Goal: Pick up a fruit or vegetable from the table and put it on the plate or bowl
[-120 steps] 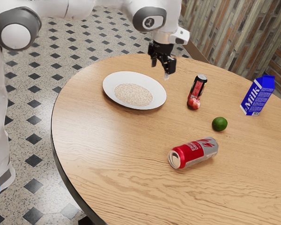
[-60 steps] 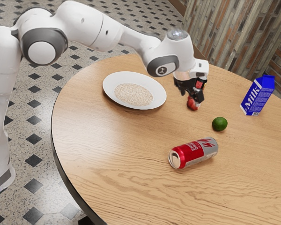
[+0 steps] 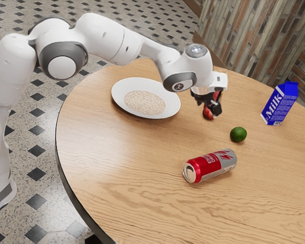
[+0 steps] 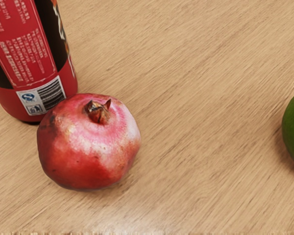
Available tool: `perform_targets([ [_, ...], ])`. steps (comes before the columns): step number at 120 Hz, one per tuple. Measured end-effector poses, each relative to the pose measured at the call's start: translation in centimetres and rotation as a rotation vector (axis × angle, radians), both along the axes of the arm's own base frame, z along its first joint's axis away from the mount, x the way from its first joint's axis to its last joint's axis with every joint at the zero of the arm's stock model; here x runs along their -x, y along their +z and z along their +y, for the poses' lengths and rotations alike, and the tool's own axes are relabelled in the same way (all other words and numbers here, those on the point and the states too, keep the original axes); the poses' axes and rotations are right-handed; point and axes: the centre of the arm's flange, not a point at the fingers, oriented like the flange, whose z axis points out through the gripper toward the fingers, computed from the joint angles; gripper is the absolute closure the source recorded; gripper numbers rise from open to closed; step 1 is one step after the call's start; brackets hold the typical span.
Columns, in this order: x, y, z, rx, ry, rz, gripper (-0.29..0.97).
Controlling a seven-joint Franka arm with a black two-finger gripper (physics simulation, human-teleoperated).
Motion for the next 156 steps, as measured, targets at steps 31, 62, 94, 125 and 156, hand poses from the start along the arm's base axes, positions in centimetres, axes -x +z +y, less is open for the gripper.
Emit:
perform_targets([
  [31,-2.3,-1.4,1.9,-0.029,0.038,-0.025,0.00],
  [62,-3.9,-3.1,3.2,-0.049,0.067,-0.031,0.00],
  [94,-5.0,-4.5,3.9,-0.057,0.088,-0.032,0.00],
  [125,-5.6,-5.6,4.5,-0.062,0.105,-0.031,0.00],
  [156,-6.0,-6.6,4.8,-0.063,0.114,-0.026,0.00],
])
